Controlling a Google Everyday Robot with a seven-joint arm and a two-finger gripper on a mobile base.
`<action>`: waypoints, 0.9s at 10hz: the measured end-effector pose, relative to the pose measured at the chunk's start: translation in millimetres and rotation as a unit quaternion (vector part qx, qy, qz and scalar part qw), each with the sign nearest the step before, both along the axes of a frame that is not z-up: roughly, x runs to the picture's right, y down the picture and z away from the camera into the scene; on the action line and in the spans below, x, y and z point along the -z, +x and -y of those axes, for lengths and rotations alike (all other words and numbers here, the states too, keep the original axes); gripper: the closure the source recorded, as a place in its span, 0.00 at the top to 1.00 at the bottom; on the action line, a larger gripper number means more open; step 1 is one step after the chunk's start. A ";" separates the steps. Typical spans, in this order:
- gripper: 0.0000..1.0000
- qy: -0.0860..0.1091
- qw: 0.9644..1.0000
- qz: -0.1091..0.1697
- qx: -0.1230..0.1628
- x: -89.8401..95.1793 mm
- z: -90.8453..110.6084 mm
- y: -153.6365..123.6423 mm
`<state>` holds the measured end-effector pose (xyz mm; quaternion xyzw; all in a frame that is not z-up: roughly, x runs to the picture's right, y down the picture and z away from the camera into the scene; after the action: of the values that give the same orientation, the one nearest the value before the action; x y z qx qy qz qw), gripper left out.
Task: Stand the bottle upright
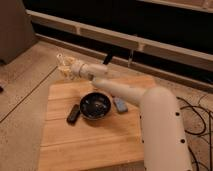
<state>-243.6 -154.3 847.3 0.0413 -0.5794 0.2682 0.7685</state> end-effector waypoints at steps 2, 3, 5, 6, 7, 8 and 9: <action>0.03 0.018 1.000 0.021 -0.008 6.2 1.1 8.5; 0.03 0.024 0.999 0.027 -0.017 7.5 2.2 18.2; 0.03 0.032 0.999 0.024 -0.018 3.2 -6.0 29.0; 0.03 0.035 0.999 0.024 -0.017 1.9 -9.8 28.5; 0.03 0.038 0.999 0.023 -0.014 -2.5 -18.0 25.7; 0.03 0.039 0.999 0.023 -0.013 -4.5 -22.4 22.7; 0.03 0.041 0.999 0.023 -0.013 -8.0 -28.7 18.2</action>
<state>-225.4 -125.5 855.3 0.0736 -0.6071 0.2552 0.7490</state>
